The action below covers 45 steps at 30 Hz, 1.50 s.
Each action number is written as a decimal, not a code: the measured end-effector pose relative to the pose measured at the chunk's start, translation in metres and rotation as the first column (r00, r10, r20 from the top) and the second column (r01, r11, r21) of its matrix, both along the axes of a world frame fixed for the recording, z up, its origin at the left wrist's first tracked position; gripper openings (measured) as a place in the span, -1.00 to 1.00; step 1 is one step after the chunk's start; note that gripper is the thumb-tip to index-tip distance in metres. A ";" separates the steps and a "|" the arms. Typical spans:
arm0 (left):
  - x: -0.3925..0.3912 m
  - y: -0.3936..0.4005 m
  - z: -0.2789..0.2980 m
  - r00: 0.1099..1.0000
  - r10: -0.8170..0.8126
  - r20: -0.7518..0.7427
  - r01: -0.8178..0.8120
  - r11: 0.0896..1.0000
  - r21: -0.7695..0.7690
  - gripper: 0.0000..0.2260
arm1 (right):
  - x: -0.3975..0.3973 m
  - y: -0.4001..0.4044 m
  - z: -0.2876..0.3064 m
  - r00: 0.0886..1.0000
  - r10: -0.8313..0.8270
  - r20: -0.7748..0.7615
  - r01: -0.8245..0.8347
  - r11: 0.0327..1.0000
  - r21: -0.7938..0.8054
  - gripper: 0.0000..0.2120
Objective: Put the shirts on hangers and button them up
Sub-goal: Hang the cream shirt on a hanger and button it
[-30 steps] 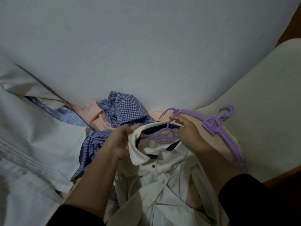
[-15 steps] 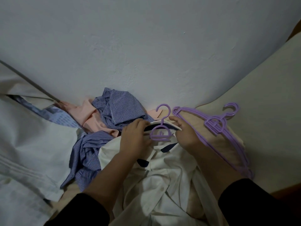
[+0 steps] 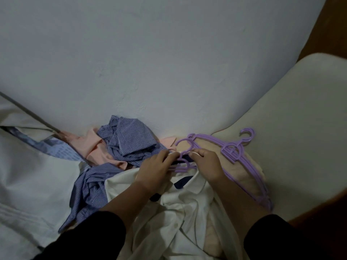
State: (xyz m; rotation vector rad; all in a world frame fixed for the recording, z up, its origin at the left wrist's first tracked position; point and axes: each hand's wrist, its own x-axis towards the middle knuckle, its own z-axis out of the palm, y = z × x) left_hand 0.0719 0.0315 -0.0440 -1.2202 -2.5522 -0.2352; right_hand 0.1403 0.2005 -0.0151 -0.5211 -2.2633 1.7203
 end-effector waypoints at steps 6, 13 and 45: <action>0.000 -0.014 0.082 0.986 -0.041 -0.161 0.064 0.989 0.136 -0.42 | 0.014 -0.001 0.072 0.978 -0.103 -0.180 0.109 0.994 0.019 -0.91; 0.037 -0.036 0.238 0.892 0.062 -0.448 0.042 0.975 0.218 -0.35 | 0.040 -0.021 0.217 0.886 -0.132 -0.445 0.204 0.972 0.118 -0.90; 0.145 -0.187 0.467 0.756 0.378 -0.534 -0.029 0.834 0.551 -0.29 | 0.177 -0.064 0.386 0.786 0.077 -0.614 -0.211 0.966 -0.149 -0.97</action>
